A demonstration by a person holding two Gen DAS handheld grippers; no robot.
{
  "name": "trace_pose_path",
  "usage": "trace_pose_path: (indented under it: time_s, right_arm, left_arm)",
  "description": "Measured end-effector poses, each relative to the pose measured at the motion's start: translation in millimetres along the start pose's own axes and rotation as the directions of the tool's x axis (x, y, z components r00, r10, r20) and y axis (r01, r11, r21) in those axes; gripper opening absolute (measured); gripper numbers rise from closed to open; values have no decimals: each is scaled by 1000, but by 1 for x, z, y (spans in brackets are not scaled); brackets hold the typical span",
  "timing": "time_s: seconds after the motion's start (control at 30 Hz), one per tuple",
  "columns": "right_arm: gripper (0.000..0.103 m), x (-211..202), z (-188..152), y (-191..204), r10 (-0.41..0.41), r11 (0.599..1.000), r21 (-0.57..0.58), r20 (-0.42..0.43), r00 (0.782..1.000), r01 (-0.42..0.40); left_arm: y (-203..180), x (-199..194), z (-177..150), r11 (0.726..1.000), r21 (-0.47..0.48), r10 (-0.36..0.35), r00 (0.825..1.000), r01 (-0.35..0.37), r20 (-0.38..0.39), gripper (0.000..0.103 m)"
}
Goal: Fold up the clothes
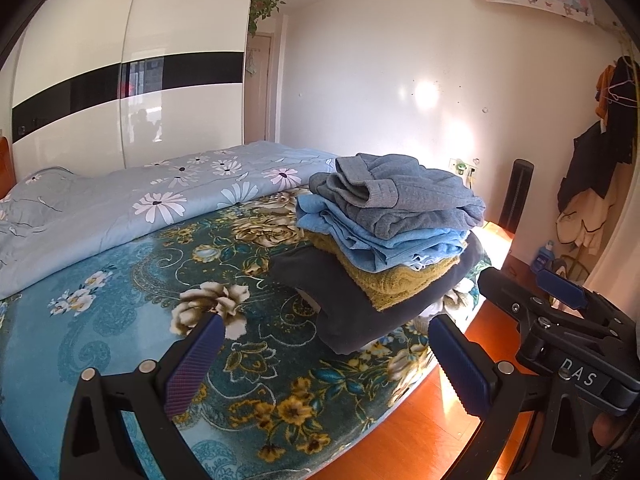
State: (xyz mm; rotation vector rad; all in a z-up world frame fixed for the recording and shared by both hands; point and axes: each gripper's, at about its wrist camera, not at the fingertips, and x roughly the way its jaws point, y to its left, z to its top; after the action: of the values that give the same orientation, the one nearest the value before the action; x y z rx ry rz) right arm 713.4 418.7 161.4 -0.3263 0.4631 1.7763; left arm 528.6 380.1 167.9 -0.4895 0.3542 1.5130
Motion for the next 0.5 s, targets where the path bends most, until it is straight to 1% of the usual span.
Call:
trace_pose_path:
  time_s: [0.23, 0.5]
  right_arm:
    - [92, -1, -2, -2, 8, 1000, -12, -5, 1000, -8]
    - [92, -4, -4, -1, 15, 1000, -13, -5, 1000, -15]
  left_arm:
    - [-1, 0, -2, 1000, 3, 6, 1000, -6, -11, 103]
    - [0, -1, -3, 1000, 1, -6, 1000, 6, -17, 103]
